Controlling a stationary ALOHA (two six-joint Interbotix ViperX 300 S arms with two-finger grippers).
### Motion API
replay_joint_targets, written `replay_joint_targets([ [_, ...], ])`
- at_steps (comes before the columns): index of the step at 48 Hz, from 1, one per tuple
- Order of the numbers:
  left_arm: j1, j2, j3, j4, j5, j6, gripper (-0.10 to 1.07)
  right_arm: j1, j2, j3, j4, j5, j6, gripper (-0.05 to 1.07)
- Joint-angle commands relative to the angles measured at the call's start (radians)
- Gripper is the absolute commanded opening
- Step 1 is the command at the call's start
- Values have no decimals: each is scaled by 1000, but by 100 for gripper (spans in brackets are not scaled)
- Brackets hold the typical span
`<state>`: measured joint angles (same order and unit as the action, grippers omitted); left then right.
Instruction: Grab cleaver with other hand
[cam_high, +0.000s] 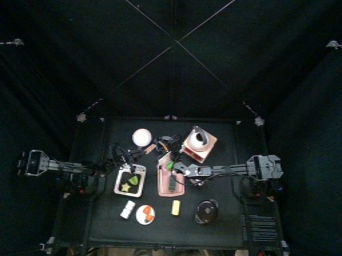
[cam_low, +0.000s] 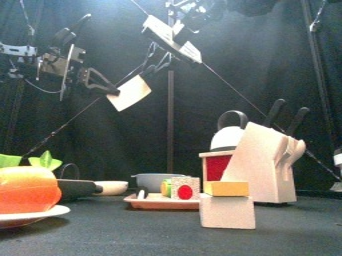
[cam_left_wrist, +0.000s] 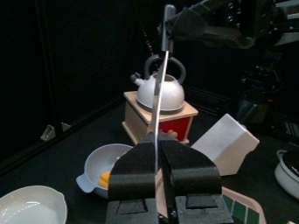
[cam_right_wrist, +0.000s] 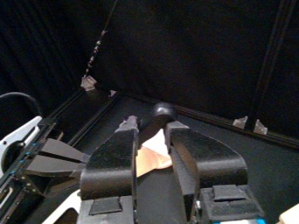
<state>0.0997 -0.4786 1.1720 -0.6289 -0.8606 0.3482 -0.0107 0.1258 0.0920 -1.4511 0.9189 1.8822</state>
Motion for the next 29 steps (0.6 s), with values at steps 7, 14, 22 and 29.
replay_joint_targets([
  [7, 2, -52, 5, 2, 25, -5, 29, 3, -43, 63, 40, 38, 26, 80],
  [14, 0, -75, 8, 8, 74, -5, 29, 23, -49, 92, 84, 38, 35, 91],
  [22, 2, -97, 17, 23, 129, -5, 29, 66, -89, 118, 86, 40, 3, 92],
  [29, -2, -123, 20, 34, 195, -3, 29, 95, -167, 187, 87, 21, -52, 92],
])
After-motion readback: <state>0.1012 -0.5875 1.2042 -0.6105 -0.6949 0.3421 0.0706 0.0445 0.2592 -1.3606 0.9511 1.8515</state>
